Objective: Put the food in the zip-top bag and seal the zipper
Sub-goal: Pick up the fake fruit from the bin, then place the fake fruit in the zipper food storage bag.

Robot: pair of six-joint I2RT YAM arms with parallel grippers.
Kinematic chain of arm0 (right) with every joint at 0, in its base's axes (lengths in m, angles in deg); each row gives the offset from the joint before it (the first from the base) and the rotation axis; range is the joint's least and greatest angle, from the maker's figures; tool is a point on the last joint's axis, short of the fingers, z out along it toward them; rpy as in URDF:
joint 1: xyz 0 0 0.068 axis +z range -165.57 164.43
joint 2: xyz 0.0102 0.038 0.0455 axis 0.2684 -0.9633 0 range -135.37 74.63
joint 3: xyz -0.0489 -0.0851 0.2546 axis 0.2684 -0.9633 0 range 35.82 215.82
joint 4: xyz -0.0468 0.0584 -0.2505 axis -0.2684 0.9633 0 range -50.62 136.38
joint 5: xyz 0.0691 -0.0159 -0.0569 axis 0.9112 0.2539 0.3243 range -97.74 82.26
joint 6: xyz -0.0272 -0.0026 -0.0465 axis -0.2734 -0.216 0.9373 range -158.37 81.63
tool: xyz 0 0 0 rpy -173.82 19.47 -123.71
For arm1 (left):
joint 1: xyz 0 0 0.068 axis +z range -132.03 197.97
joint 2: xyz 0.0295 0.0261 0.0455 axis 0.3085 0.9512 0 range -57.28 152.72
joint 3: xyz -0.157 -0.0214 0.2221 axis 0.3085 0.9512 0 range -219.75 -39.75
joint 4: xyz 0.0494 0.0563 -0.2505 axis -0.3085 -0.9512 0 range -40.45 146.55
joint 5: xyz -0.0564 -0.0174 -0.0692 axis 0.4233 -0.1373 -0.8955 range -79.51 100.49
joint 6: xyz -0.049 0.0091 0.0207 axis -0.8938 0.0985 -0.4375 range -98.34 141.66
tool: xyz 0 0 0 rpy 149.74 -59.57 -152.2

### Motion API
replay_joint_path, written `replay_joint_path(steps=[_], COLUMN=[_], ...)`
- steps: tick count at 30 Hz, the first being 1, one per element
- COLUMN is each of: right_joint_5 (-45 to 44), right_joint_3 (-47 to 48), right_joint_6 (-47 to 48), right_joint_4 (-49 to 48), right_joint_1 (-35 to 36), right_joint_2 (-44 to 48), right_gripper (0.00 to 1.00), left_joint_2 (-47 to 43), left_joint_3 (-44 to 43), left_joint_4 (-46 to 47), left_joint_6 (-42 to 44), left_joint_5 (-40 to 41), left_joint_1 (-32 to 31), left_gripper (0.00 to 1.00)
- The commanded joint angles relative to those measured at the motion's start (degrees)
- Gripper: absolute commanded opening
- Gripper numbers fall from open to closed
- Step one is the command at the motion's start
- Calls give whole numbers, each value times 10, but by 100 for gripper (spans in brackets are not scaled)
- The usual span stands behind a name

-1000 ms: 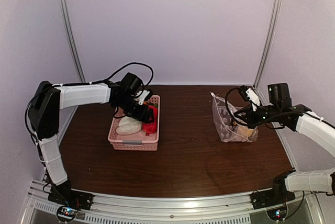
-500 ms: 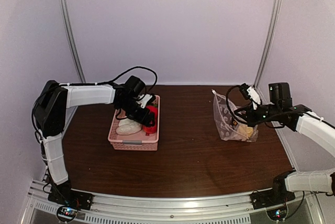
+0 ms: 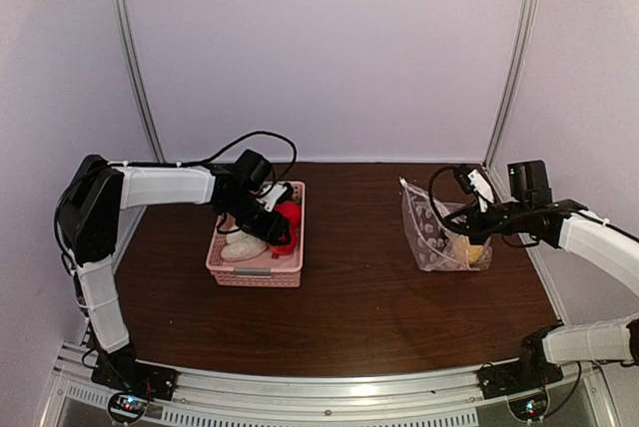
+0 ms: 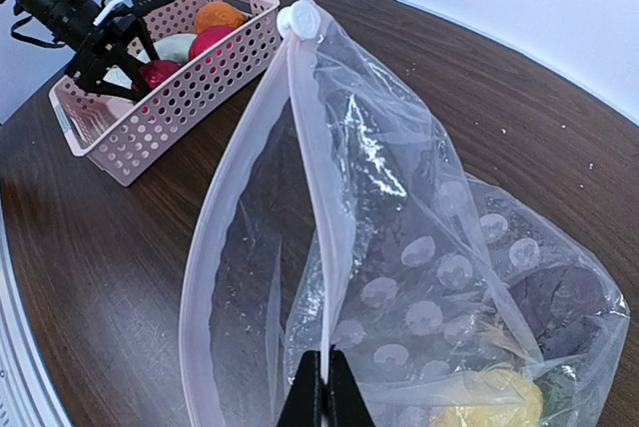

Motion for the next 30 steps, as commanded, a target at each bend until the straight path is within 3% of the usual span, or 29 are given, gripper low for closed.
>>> replay_joint_path(steps=[1,9,13,16,23,30], right_joint_5=[8,-31,-21,8,57,70], right_joint_3=[-14,-38,-29,-25,34,103], right_joint_6=[-5,-15,-18,-32,-48,-68], right_joint_4=[-17,-32,-28,-31,-19,21], right_joint_1=[-10,-19,-22,-22,5,44], right_joint_2=[54,143,141,130,51,-17], right_gripper=[0,0,0,0,0,0], left_joint_2=[-100,-261,-333,-351,-220,-84], left_joint_3=[55,102,155,166,76,-4], left_joint_4=[51,40,146,232,385,500], left_joint_6=[-15,-39,-110,-137,-168,-242], left_joint_5=[4,28,15,17,-20,-41], left_joint_1=[1,-11,-52,-123,-233,-260], left_gripper=[52,51,51,51,50,50])
